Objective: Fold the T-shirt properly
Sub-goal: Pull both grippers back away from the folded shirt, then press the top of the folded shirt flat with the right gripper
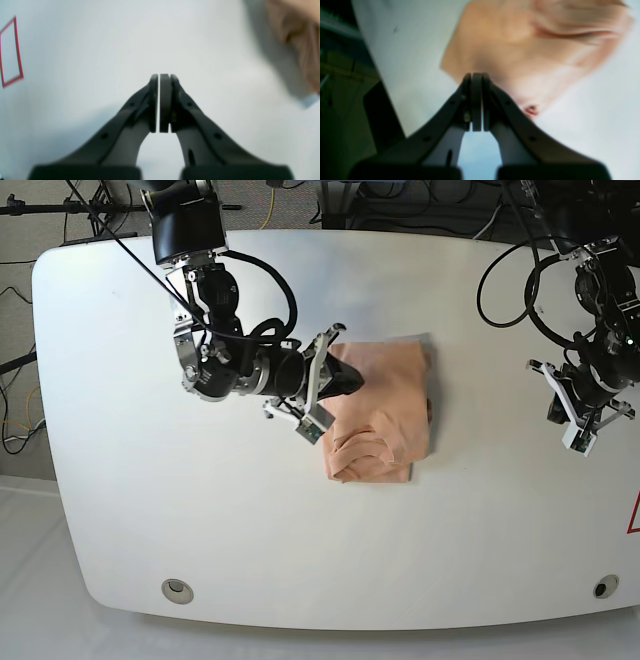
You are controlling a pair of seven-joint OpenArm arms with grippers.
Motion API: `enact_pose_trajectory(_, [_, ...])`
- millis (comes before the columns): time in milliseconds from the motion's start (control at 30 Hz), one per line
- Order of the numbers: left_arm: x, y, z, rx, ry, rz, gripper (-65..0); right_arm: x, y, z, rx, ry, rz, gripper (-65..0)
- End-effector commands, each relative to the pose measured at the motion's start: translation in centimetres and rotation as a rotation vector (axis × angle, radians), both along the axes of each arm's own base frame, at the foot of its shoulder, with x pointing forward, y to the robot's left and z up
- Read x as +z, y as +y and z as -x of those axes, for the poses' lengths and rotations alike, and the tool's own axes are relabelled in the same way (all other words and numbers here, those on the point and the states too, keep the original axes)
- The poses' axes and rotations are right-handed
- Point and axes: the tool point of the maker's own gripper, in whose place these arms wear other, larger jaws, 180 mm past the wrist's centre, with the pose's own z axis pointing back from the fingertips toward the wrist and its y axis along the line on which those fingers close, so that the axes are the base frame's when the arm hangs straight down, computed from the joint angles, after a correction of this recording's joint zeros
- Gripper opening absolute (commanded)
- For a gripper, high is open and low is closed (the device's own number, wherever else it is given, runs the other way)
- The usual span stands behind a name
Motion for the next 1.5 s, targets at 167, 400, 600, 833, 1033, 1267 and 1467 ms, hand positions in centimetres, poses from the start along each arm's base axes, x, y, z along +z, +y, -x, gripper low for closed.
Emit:
enact_pose_trajectory(167, [0.0, 0.5, 0.9, 0.001, -0.004, -0.008, -64.7, 1.4, 3.3, 1.0, 0.09, -0.037, -0.046, -65.0])
enact_pose_trajectory(400, [-1.0, 0.4, 1.9, 0.001, 0.028, -0.004, -64.7, -3.2, 5.2, 2.6, 0.163, 0.087, 0.039, -65.0])
enact_pose_trajectory(600, [-1.2, 0.5, 2.1, 0.002, 0.035, -0.006, -64.7, -6.0, 5.2, 2.3, 0.149, 0.156, 0.092, -65.0])
enact_pose_trajectory(833, [-1.2, 0.5, 2.1, 0.002, 0.035, -0.006, -64.7, -5.7, 4.9, 0.1, 0.118, 0.077, 0.115, -65.0])
enact_pose_trajectory(1033, [-1.2, 0.5, 2.1, 0.002, 0.035, -0.006, -64.7, -5.3, 5.2, -1.9, 0.103, 0.055, 0.118, -65.0])
enact_pose_trajectory(1267, [-1.1, 0.5, 2.1, 0.002, 0.034, -0.006, -64.7, -5.6, 6.5, -4.0, 0.081, 0.077, 0.087, -65.0])
enact_pose_trajectory(1467, [-1.1, 0.5, 2.1, 0.002, 0.034, -0.006, -64.7, -5.5, 7.8, -6.0, 0.045, 0.084, 0.037, -65.0])
